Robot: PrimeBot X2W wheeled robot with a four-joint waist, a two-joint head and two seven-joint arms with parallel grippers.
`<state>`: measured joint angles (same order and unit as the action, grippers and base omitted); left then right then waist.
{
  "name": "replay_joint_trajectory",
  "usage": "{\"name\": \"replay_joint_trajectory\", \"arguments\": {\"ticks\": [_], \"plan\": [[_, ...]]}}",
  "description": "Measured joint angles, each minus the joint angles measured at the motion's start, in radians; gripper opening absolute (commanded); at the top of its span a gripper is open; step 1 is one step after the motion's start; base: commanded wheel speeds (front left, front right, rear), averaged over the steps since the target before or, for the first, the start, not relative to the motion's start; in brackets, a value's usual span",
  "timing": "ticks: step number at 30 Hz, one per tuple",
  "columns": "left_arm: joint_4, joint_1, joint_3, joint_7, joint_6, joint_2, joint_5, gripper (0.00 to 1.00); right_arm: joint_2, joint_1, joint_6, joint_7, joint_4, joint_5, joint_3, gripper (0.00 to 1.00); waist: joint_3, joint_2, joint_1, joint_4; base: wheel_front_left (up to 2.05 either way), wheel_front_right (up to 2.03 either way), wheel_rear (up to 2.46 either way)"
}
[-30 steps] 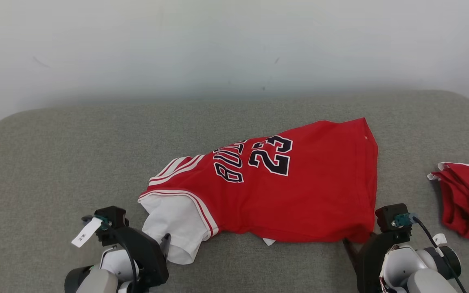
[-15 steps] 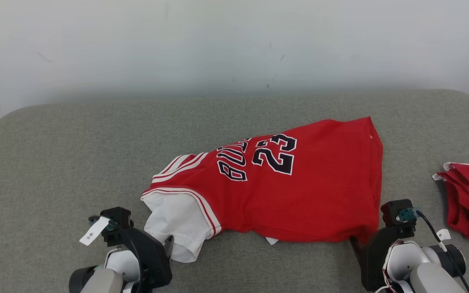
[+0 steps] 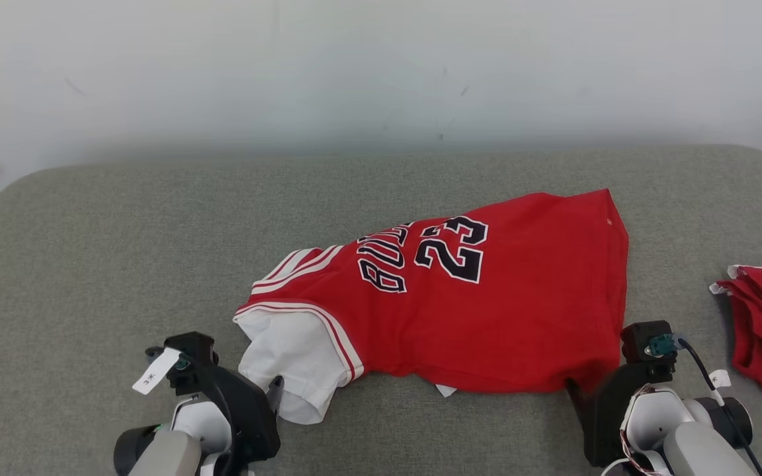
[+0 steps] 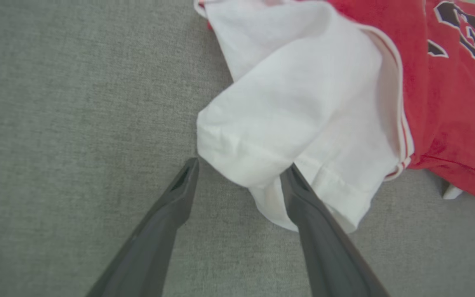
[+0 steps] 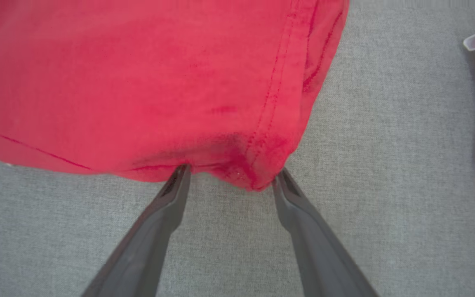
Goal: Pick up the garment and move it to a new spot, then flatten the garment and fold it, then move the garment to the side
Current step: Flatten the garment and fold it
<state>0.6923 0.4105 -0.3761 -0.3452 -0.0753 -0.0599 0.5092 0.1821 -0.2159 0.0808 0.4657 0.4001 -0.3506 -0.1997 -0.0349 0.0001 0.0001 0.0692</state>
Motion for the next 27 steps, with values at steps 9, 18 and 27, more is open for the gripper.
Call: {"name": "replay_joint_trajectory", "arguments": {"ticks": [9, 18, 27], "plan": [[0.024, 0.014, -0.008, 0.030, 0.016, 0.004, 0.000, 0.11, 0.001, -0.018, 0.000, -0.020, 0.016, 0.002, -0.005, 0.30, -0.001, 0.0000, 0.0000, 0.007, 0.00, 0.00, 0.00], [0.055, 0.026, -0.010, 0.056, 0.029, 0.007, 0.002, 0.00, 0.011, -0.013, 0.000, -0.036, 0.026, 0.013, -0.013, 0.00, 0.023, 0.0000, -0.0002, 0.004, 0.00, 0.00, 0.00], [0.075, 0.025, -0.012, 0.074, 0.042, 0.010, 0.005, 0.00, 0.017, 0.006, 0.000, -0.036, 0.037, 0.020, -0.021, 0.00, 0.039, 0.0000, -0.0001, 0.000, 0.00, 0.00, 0.00]]}}
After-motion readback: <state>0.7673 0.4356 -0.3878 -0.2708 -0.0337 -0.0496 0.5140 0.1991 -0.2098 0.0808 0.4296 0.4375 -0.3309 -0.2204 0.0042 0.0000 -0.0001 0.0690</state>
